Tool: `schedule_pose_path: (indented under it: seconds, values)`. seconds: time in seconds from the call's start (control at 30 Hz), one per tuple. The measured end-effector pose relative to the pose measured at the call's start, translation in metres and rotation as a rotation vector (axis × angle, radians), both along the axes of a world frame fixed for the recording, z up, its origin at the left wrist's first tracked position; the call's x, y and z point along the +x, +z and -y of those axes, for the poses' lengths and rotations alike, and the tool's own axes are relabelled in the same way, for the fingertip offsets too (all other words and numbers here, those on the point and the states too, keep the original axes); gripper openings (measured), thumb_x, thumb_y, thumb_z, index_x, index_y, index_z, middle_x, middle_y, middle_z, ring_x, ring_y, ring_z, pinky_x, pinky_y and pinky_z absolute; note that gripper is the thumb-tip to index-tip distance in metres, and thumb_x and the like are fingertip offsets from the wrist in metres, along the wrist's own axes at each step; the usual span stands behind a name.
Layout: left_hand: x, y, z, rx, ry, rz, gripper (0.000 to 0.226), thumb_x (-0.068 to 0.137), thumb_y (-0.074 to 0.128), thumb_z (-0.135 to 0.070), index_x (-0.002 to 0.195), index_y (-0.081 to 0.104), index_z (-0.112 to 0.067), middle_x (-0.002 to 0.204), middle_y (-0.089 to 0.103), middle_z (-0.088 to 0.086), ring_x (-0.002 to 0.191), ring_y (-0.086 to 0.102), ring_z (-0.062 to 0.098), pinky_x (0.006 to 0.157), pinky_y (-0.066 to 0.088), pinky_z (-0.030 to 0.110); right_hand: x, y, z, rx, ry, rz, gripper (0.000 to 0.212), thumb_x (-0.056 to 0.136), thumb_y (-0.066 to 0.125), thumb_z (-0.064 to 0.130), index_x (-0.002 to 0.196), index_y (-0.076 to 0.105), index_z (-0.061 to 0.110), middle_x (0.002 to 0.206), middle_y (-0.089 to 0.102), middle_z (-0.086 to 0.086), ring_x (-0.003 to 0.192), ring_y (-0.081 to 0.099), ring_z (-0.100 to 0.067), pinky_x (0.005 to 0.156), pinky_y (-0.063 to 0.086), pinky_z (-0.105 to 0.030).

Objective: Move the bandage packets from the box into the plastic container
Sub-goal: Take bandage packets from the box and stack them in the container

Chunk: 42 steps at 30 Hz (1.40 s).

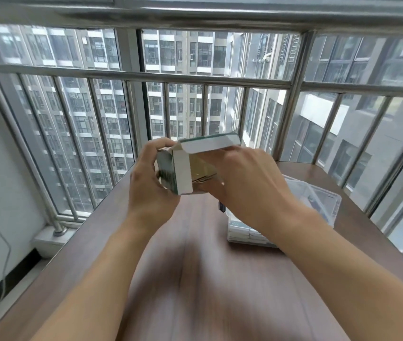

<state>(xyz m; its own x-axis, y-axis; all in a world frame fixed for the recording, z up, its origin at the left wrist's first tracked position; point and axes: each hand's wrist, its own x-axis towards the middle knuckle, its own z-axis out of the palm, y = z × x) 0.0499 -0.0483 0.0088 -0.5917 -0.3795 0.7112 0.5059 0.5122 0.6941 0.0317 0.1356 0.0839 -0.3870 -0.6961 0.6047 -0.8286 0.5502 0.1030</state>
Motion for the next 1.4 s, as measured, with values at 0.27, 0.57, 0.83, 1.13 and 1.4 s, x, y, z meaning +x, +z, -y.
schedule_pose_path:
  seconds: [0.27,0.57,0.83,1.13,1.4]
  values:
    - [0.003,0.001,-0.013,-0.073,0.020,0.036,0.070,0.069,0.082,0.007,0.114,0.056,-0.039,0.112,0.063,-0.011,0.104,0.063,0.018,0.073,0.058,0.052,-0.006,-0.012,0.003,0.075,-0.061,-0.041,0.021,0.077,0.069,0.000,0.076,0.063,0.020,0.062,0.050,0.000,0.061,0.060,-0.033,0.051,0.032,-0.027]
    - [-0.001,-0.008,0.000,0.186,0.061,0.316,0.075,0.060,0.089,0.008,0.114,0.053,-0.029,0.103,0.064,-0.011,0.093,0.066,0.005,0.083,0.062,0.040,-0.034,0.026,-0.037,-0.369,0.151,0.662,0.013,0.091,0.074,0.013,0.101,0.081,0.017,0.070,0.072,0.017,0.047,0.064,-0.009,0.047,0.051,-0.021]
    - [-0.010,-0.029,0.013,0.247,0.061,0.711,0.088,0.056,0.091,0.002,0.129,0.046,-0.016,0.117,0.066,0.004,0.108,0.066,0.025,0.095,0.055,0.043,-0.070,0.023,-0.068,-0.426,0.100,1.262,0.022,0.088,0.070,0.000,0.109,0.077,0.006,0.094,0.079,-0.013,0.067,0.075,-0.020,0.059,0.062,-0.025]
    - [0.022,0.027,-0.043,0.124,-0.107,-0.152,0.039,0.090,0.054,-0.043,0.115,0.056,-0.013,0.112,0.059,0.011,0.101,0.059,0.023,0.086,0.051,0.042,-0.068,0.022,-0.070,-0.198,0.226,1.313,0.023,0.089,0.070,0.000,0.110,0.076,0.004,0.098,0.079,-0.013,0.074,0.074,-0.021,0.067,0.062,-0.026]
    - [0.028,0.029,-0.083,0.580,-0.745,0.550,0.062,0.091,0.035,-0.060,0.121,0.065,-0.015,0.085,0.066,0.015,0.059,0.059,0.023,0.035,0.045,0.027,-0.058,0.027,-0.056,-0.095,0.240,0.996,0.011,0.093,0.070,0.008,0.100,0.077,0.012,0.085,0.076,-0.002,0.071,0.067,-0.016,0.066,0.058,-0.024]
